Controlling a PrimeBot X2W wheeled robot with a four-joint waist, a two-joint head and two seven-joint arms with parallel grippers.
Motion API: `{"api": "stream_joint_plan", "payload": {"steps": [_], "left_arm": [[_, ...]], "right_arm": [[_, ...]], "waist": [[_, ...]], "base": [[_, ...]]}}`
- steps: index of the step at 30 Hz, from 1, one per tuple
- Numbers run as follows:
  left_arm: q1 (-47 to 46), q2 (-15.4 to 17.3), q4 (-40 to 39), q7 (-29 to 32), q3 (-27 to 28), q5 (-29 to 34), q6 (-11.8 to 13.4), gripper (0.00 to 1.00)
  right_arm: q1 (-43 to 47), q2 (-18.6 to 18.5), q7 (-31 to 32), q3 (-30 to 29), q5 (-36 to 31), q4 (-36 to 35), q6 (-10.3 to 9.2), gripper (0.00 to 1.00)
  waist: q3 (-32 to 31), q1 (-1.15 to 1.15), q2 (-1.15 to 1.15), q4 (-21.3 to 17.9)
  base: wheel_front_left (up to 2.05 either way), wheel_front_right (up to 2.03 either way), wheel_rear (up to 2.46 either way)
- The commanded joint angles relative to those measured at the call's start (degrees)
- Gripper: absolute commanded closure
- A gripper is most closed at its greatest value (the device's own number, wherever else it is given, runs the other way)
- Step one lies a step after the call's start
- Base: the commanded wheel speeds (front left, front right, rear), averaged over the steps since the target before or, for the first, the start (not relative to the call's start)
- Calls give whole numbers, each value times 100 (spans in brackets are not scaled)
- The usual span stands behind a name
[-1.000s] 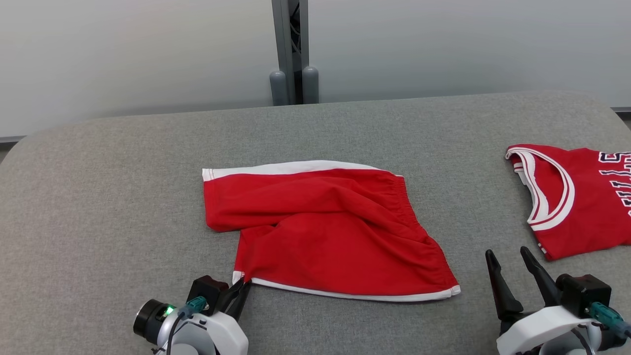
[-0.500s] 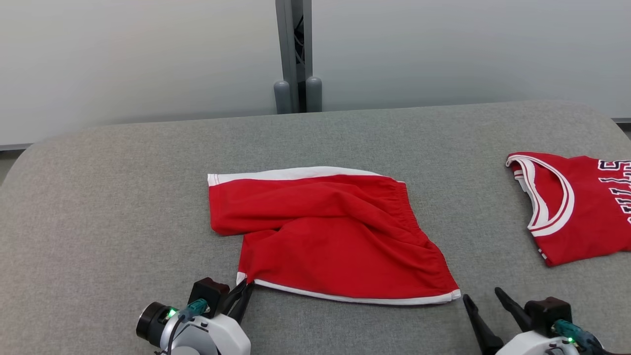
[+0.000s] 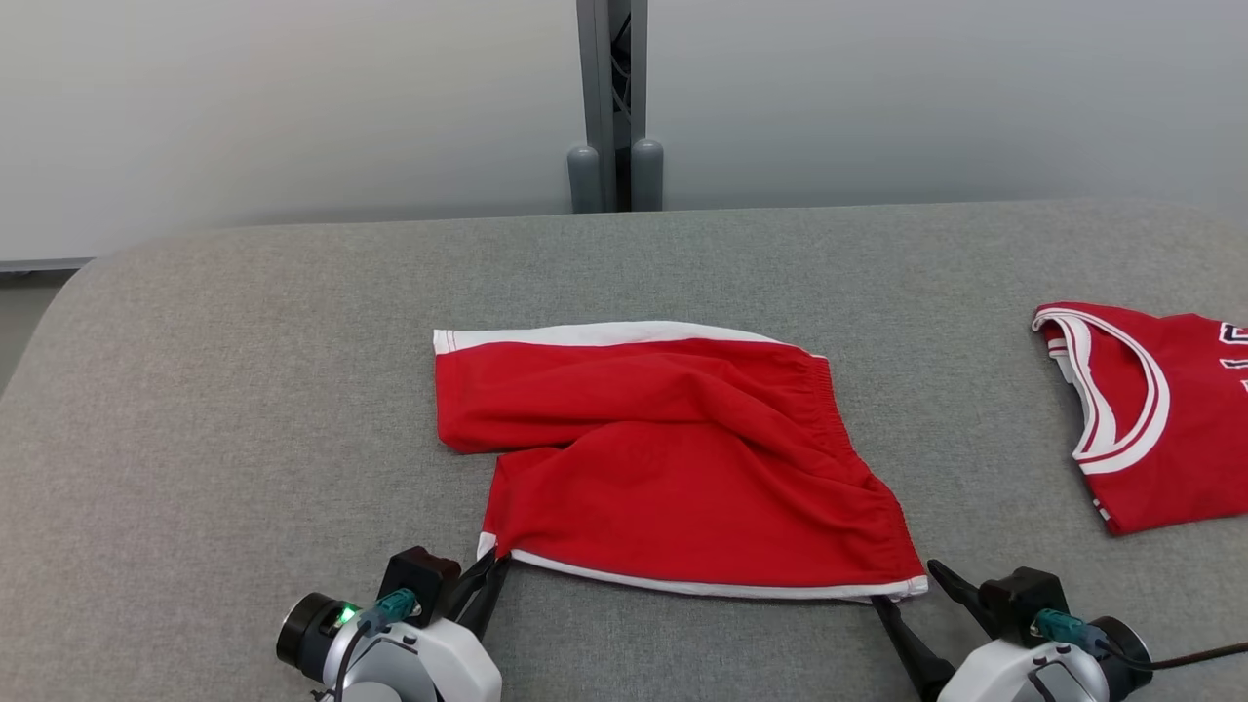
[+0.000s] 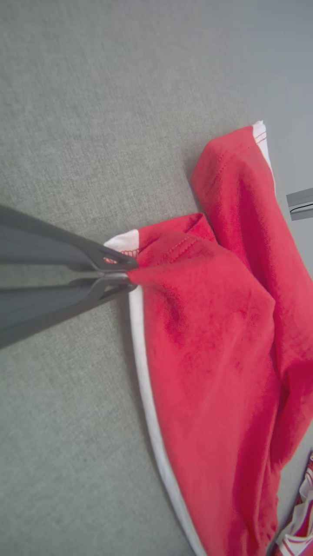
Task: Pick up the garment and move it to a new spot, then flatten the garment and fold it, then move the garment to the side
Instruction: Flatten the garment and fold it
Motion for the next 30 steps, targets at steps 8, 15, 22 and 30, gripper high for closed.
{"api": "stream_joint_plan", "payload": {"steps": [8, 15, 22, 30], "left_arm": [[-132, 42, 29, -20, 4, -56, -8, 100], [-117, 36, 61, -20, 47, -66, -8, 100], [-42, 27, 78, -20, 51, -73, -8, 100], [-5, 113, -224, -20, -28, -172, -8, 100]], "right_arm": [[-153, -70, -3, 263, 273, 50, -3, 100], [-172, -195, -3, 498, 578, 1, -3, 100], [-156, -305, -3, 645, 928, -160, -3, 100], [-427, -851, 141, 1414, 2292, -873, -3, 100]], "waist": [[74, 0, 0, 111], [22, 0, 0, 134], [-58, 0, 0, 126], [-266, 0, 0, 128]], "base": [[0, 0, 0], [0, 0, 0], [0, 0, 0], [0, 0, 0]]}}
